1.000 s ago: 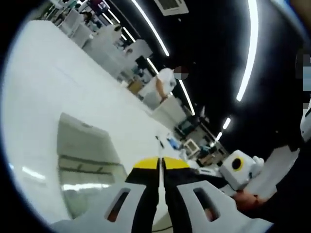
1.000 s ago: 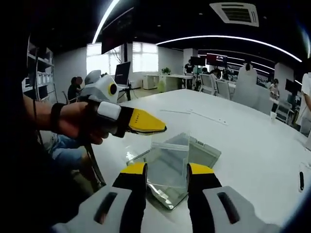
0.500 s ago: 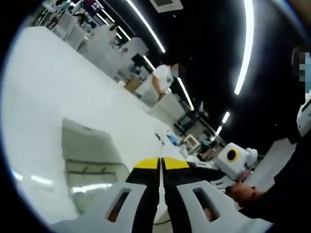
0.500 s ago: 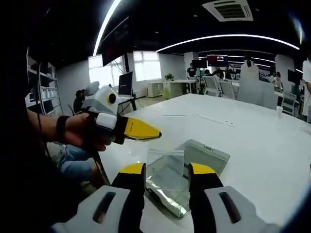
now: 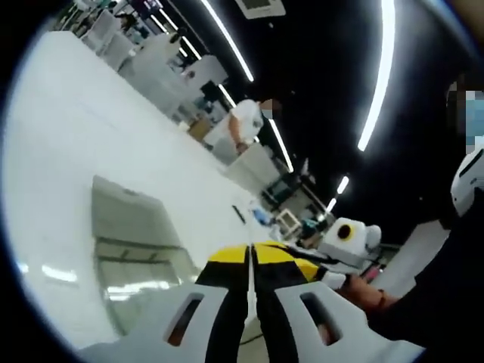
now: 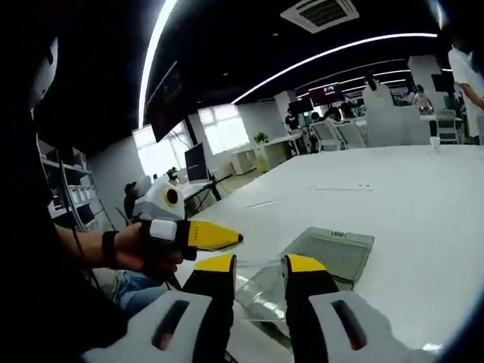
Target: Insert the divider into the dual guide fixture by aligning both edges with the guide slots and pushing it downward to the bottom, including one-sided entry, uneven engagement, binding, and posture correction.
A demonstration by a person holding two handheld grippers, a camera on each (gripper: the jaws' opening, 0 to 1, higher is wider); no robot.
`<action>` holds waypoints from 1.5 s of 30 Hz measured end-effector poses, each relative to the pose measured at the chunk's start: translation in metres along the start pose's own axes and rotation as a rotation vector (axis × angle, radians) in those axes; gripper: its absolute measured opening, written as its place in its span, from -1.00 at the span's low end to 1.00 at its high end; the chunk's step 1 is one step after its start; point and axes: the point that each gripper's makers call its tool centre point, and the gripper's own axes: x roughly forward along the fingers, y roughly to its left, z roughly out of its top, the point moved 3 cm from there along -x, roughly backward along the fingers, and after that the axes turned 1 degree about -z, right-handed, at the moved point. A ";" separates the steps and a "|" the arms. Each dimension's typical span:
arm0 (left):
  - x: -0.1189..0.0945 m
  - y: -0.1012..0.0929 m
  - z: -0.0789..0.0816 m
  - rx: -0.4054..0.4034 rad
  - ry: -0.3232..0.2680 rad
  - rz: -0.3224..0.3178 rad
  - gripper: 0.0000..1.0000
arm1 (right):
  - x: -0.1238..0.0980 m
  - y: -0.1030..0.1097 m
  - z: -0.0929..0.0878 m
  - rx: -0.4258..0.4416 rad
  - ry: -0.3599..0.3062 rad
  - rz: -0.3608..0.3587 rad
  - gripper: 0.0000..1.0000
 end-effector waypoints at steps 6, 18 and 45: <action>-0.001 -0.013 0.002 0.015 -0.026 -0.074 -1.00 | -0.003 -0.001 0.003 0.077 -0.039 0.017 -0.66; -0.010 -0.025 0.003 -0.024 -0.065 -0.158 -1.00 | -0.011 0.011 0.012 0.166 -0.118 0.122 -0.76; -0.027 -0.041 0.011 -0.159 -0.214 -0.296 -1.00 | -0.023 0.042 0.020 0.430 -0.212 0.320 -0.82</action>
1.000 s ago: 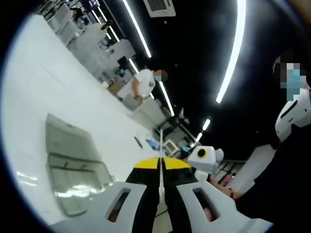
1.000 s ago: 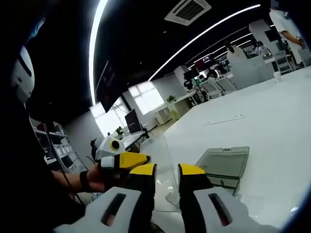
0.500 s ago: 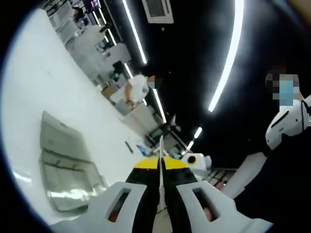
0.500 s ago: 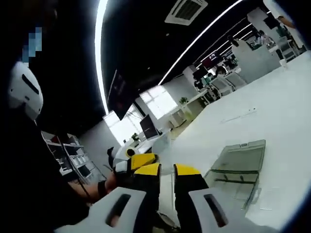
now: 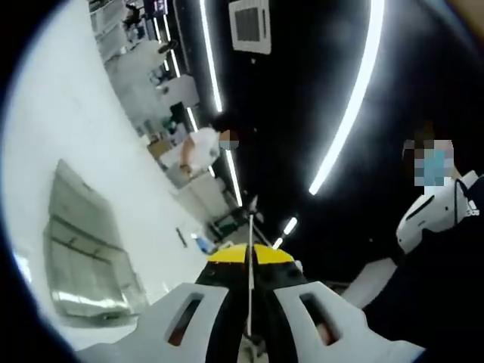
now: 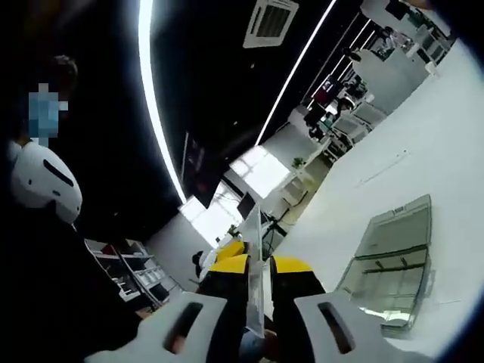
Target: Insert the divider into the dual guide fixture by aligning both edges with the guide slots and pushing it downward to the bottom, including one-sided entry, uneven engagement, binding, and posture correction.
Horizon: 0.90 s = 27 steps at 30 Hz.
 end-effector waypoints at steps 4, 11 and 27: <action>0.000 0.001 0.001 0.009 -0.008 0.005 -1.00 | 0.002 0.004 0.001 0.004 -0.012 0.020 -0.92; 0.001 0.003 0.009 -0.007 -0.065 -0.010 -1.00 | 0.001 0.007 0.003 0.049 -0.054 0.037 -0.92; -0.007 0.012 -0.002 -0.009 -0.077 0.048 -0.99 | 0.001 -0.002 -0.002 0.094 -0.031 -0.008 -1.00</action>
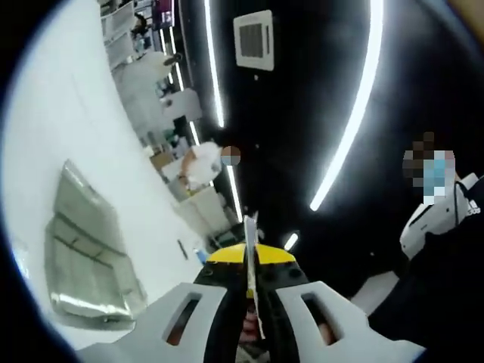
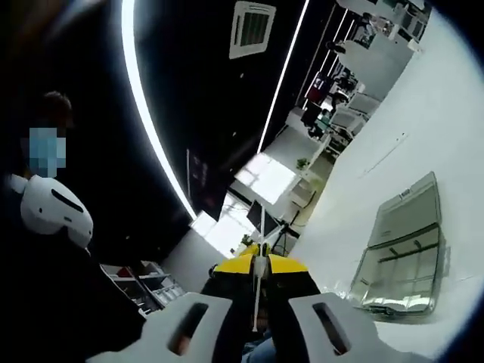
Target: Insert the divider into the dual guide fixture by aligning both edges with the guide slots and pushing it downward to the bottom, including one-sided entry, uneven engagement, binding, and posture correction.
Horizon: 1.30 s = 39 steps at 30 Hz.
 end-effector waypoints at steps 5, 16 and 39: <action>-0.003 0.012 -0.001 0.011 0.018 0.056 -0.92 | 0.008 -0.006 -0.003 -0.007 -0.021 -0.067 -1.00; -0.012 0.022 0.010 0.027 0.012 0.099 -0.64 | 0.017 -0.013 -0.006 -0.044 -0.019 -0.174 -0.99; -0.041 0.041 0.037 0.084 0.060 0.110 -0.59 | 0.030 -0.037 -0.001 -0.109 0.004 -0.383 -0.99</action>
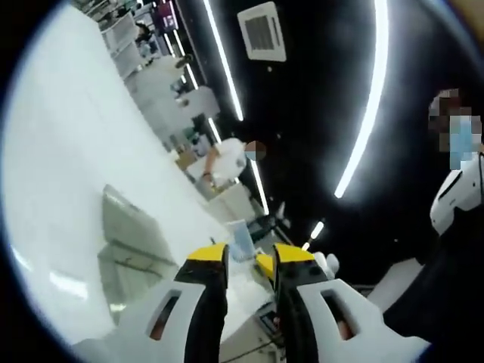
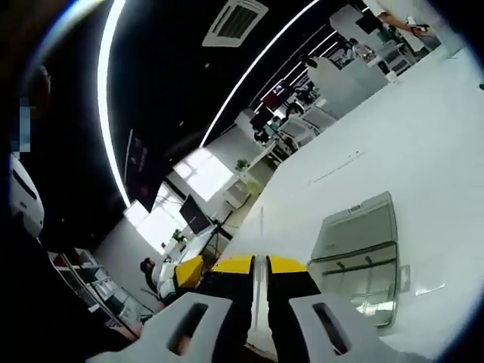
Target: Insert the divider into the dual guide fixture by aligning both edges with the guide slots and pushing it downward to the bottom, including one-sided entry, uneven engagement, binding, and posture correction.
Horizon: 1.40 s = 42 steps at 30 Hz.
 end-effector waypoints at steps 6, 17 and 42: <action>-0.005 0.008 0.009 0.003 -0.015 -0.003 -0.58 | 0.003 -0.015 0.002 -0.002 -0.021 -0.090 -0.99; -0.001 0.007 0.011 0.125 0.026 0.002 -0.47 | 0.002 -0.032 0.002 0.018 -0.044 -0.180 -0.99; -0.019 -0.001 -0.004 0.417 0.270 0.087 0.02 | -0.010 -0.055 -0.013 -0.038 -0.035 -0.392 -1.00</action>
